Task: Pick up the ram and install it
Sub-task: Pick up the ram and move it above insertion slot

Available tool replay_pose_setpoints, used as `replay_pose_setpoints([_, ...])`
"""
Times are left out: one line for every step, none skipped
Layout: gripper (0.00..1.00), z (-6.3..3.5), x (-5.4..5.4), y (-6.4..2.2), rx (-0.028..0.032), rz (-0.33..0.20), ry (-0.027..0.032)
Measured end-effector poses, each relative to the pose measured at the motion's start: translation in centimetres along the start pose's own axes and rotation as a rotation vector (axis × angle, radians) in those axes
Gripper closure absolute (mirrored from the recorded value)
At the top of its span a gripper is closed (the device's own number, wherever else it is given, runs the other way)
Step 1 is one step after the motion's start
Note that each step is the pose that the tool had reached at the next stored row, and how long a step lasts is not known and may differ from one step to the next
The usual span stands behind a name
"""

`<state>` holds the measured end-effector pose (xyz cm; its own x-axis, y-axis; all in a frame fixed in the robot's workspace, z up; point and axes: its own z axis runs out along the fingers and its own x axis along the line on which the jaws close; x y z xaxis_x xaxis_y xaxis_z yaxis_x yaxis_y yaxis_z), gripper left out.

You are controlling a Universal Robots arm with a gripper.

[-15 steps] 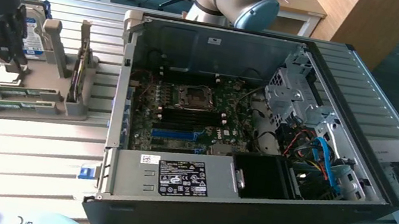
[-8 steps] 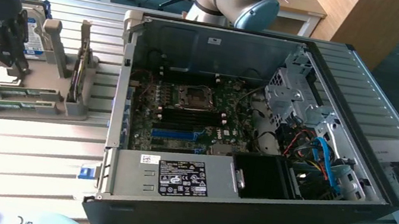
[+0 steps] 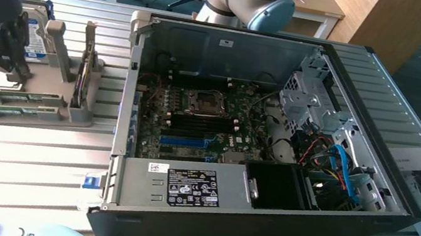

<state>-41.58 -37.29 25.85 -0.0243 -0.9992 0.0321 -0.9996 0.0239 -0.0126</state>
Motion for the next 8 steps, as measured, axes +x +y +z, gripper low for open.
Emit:
replay_pose_setpoints([0.69,0.01,0.2,0.0,0.0,0.0,0.0])
replay_pose_setpoints([0.69,0.01,0.3,-0.01,0.0,0.0,0.0])
replay_pose_setpoints([0.69,0.02,0.5,-0.02,0.0001,0.0,0.0])
replay_pose_setpoints([0.69,0.02,0.6,-0.02,0.0,0.0,0.0])
replay_pose_setpoints([0.69,0.02,0.8,-0.02,-0.0001,0.0,0.0001])
replay_pose_setpoints([0.69,0.03,0.9,-0.02,0.0,0.0,0.0001])
replay_pose_setpoints([0.69,0.03,1.1,-0.03,0.0,0.0,0.0])
replay_pose_setpoints([0.69,0.04,1.2,-0.03,0.0,0.0,0.0001])
